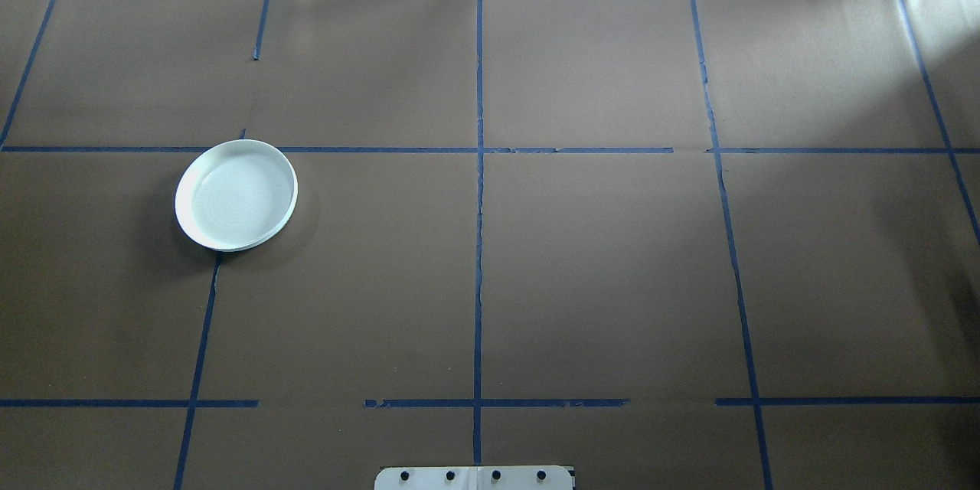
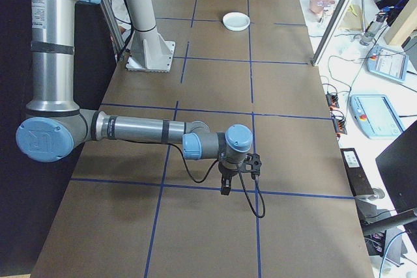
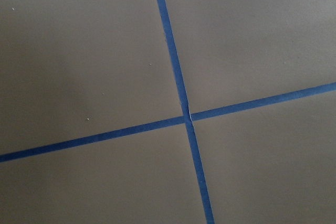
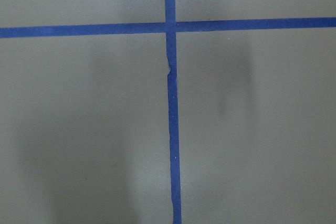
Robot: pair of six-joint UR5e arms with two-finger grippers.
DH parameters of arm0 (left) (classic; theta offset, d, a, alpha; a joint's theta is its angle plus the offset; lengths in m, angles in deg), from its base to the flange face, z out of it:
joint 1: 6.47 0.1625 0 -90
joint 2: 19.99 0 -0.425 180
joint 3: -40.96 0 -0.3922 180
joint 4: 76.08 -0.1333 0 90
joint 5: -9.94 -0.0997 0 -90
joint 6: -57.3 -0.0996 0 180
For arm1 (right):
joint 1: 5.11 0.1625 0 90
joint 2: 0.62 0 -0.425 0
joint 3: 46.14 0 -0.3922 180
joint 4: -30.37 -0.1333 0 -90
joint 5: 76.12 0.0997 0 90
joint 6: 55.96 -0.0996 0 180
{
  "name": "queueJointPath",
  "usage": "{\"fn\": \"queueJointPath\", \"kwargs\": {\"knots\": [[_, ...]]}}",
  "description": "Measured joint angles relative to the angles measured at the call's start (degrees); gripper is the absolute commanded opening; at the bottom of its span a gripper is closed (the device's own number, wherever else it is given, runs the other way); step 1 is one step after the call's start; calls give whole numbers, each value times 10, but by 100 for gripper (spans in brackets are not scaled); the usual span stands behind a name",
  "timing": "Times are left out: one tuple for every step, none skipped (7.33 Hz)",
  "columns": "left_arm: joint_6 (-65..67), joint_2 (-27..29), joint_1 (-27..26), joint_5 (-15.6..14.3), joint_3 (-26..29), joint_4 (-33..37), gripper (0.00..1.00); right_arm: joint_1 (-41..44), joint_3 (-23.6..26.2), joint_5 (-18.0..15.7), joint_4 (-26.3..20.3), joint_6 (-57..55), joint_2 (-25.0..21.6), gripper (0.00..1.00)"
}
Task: Stack plate in center
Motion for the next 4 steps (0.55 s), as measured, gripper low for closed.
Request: {"fn": "queueJointPath", "kwargs": {"knots": [[1, -3, -1, 10, 1, 0, 100, 0, 0, 0, 0, 0, 0, 100], [1, -6, -5, 12, 2, 0, 100, 0, 0, 0, 0, 0, 0, 100], [0, -8, -13, 12, 2, 0, 100, 0, 0, 0, 0, 0, 0, 100], [1, -9, -19, 12, 5, 0, 100, 0, 0, 0, 0, 0, 0, 100]]}}
